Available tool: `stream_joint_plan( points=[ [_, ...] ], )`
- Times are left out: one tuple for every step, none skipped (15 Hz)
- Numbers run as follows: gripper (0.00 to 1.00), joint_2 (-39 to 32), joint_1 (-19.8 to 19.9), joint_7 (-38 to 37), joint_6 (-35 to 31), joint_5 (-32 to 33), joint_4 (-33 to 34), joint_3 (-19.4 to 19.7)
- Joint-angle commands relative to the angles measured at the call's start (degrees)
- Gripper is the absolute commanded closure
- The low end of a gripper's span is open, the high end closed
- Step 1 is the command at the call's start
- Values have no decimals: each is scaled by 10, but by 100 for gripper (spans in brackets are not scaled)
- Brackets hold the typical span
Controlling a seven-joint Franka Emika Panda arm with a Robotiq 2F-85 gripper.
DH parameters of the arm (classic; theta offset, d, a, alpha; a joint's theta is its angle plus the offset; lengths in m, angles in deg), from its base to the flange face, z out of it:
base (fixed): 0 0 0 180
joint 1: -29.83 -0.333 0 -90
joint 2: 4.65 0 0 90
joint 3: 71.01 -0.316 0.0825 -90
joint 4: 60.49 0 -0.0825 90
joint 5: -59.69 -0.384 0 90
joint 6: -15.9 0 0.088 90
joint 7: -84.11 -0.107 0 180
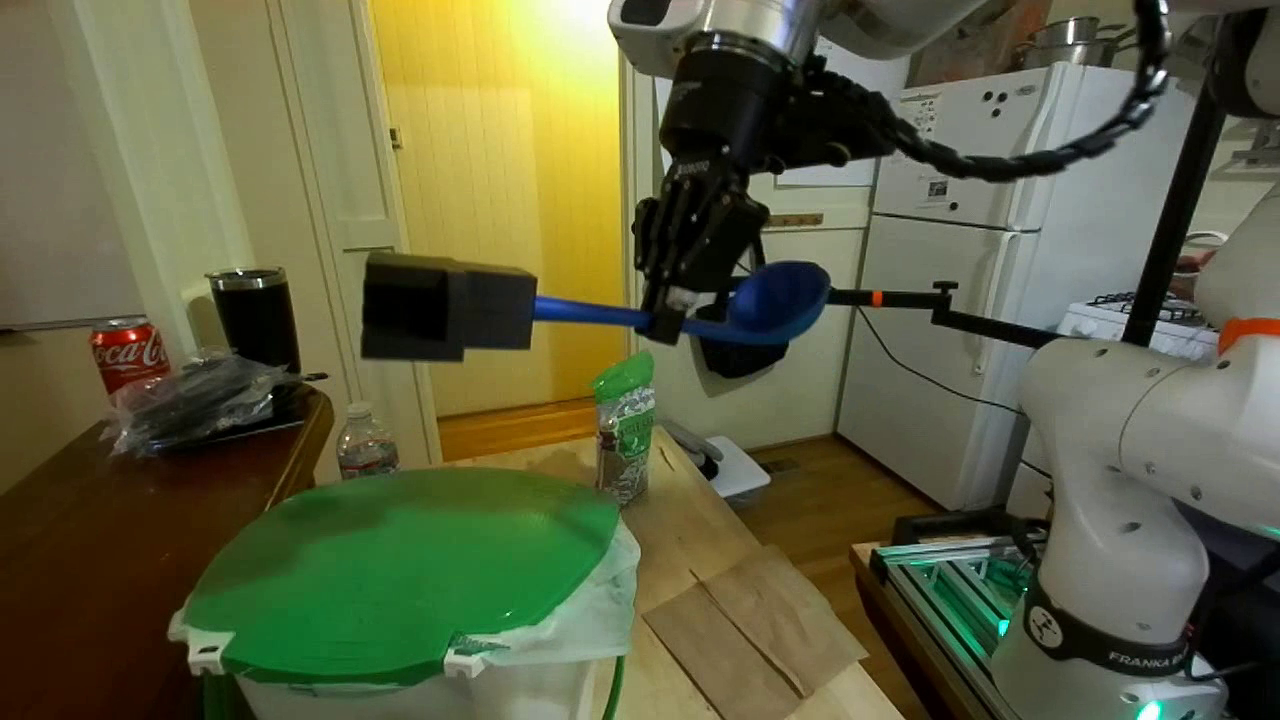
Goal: Put the blue spoon on the brown counter
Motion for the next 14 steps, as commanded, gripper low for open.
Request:
stream_joint_plan(
  points=[
    [83, -10, 14, 26, 8, -3, 18, 13],
    [83, -21, 19, 47, 10, -4, 33, 29],
    [83, -32, 22, 59, 11, -5, 44, 39],
    [83, -40, 23, 64, 11, -5, 50, 42],
    [83, -46, 23, 65, 11, -5, 54, 41],
    [83, -50, 22, 65, 11, -5, 55, 38],
    [96, -52, 22, 65, 11, -5, 56, 36],
    [96, -63, 28, 59, 3, 0, 63, 37],
    [96, -82, 34, 58, -15, 1, 78, 43],
    [96, -108, 38, 62, -34, -2, 99, 51],
    [96, -132, 42, 64, -55, -4, 118, 57],
    [96, -163, 42, 71, -67, -13, 147, 66],
    [96, -187, 42, 78, -77, -20, 169, 72],
    [96, -220, 42, 85, -84, -25, 198, 76]
  ],
)
